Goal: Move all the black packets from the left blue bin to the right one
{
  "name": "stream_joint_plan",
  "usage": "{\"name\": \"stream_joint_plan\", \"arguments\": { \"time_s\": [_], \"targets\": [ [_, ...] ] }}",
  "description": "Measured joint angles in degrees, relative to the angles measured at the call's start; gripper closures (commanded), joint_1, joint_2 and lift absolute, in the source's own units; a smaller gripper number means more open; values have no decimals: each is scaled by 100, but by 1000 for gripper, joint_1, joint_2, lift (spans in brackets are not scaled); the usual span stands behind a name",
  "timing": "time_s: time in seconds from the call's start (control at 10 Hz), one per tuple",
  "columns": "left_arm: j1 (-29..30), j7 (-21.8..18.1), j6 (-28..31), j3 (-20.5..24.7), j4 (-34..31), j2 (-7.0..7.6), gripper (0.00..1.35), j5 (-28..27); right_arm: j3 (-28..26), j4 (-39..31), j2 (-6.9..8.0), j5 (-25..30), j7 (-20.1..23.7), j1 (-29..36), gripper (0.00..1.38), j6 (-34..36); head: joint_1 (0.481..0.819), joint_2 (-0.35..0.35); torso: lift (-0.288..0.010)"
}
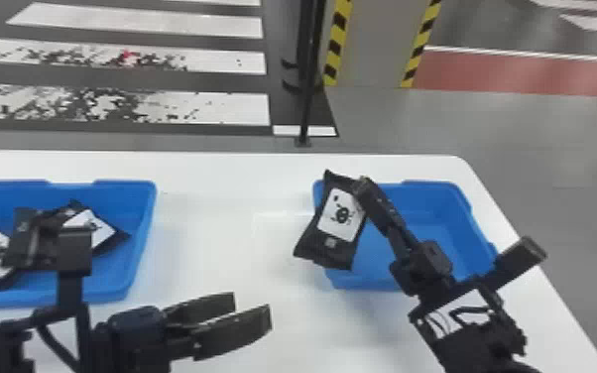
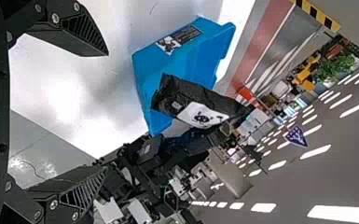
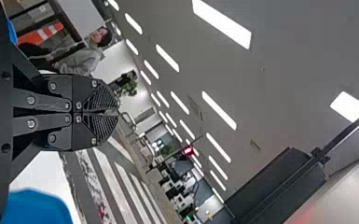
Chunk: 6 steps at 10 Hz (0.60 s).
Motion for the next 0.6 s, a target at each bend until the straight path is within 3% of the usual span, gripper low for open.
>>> {"name": "stream_joint_plan", "arguments": {
  "time_s": [0.4, 0.5, 0.6],
  "targets": [
    [14, 1, -66, 301, -55, -13, 197, -81, -595, 1339, -187, 581, -196, -869, 1230, 0, 695, -220, -185],
    [4, 1, -78, 385, -61, -21, 197, -100, -649, 1540, -227, 781, -306, -1003, 1024, 0, 695, -224, -185],
    [2, 1, -90, 452, -69, -25, 196, -117, -775, 1577, -233, 1080, -450, -1029, 696, 0, 695, -228, -185]
  ]
}}
